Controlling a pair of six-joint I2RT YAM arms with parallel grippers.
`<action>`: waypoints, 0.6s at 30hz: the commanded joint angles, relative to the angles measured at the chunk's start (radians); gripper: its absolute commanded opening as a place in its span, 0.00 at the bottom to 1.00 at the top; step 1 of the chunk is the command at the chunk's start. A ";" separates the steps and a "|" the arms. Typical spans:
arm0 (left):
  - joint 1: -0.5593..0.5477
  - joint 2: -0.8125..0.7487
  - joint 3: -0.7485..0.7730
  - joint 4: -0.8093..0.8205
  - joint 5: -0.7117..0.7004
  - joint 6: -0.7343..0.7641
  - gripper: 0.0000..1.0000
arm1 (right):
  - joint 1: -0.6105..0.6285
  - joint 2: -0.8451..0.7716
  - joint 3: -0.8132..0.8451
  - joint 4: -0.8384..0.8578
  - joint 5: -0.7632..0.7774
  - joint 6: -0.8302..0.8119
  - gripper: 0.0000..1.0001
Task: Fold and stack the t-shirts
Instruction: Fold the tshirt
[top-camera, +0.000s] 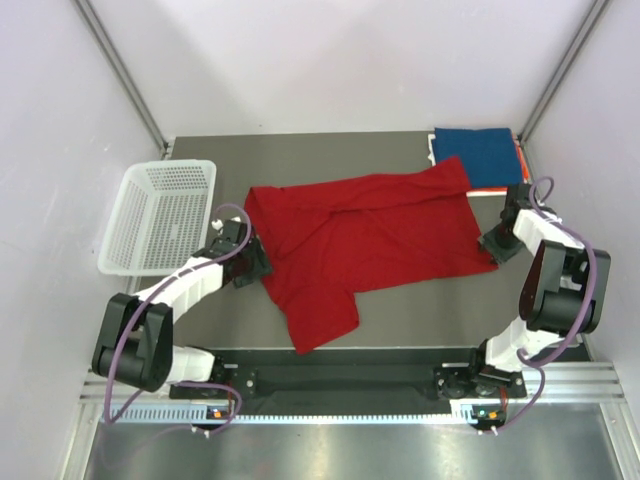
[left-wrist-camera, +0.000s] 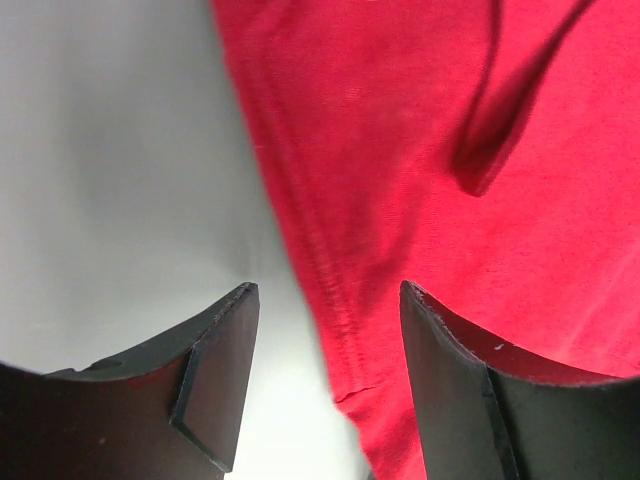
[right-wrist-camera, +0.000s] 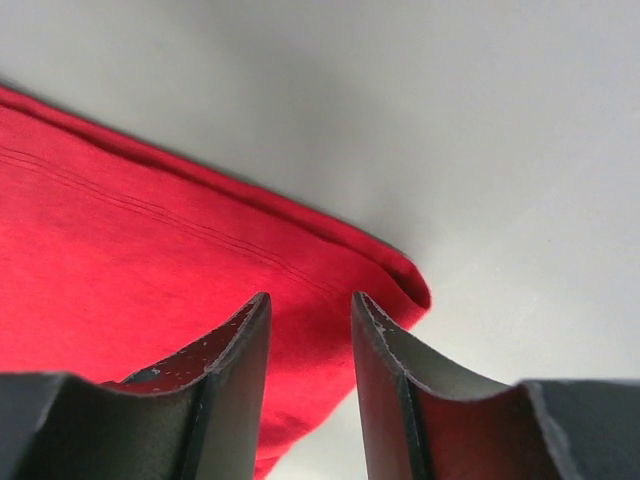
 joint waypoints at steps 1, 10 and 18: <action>-0.026 0.012 -0.012 0.095 -0.034 -0.042 0.64 | -0.015 -0.045 -0.033 0.004 0.007 0.022 0.39; -0.046 0.058 -0.016 0.114 -0.085 -0.047 0.60 | -0.017 0.000 -0.076 0.052 0.011 0.044 0.40; -0.050 0.075 -0.016 0.106 -0.109 -0.032 0.49 | -0.021 -0.026 -0.052 -0.002 0.051 0.028 0.40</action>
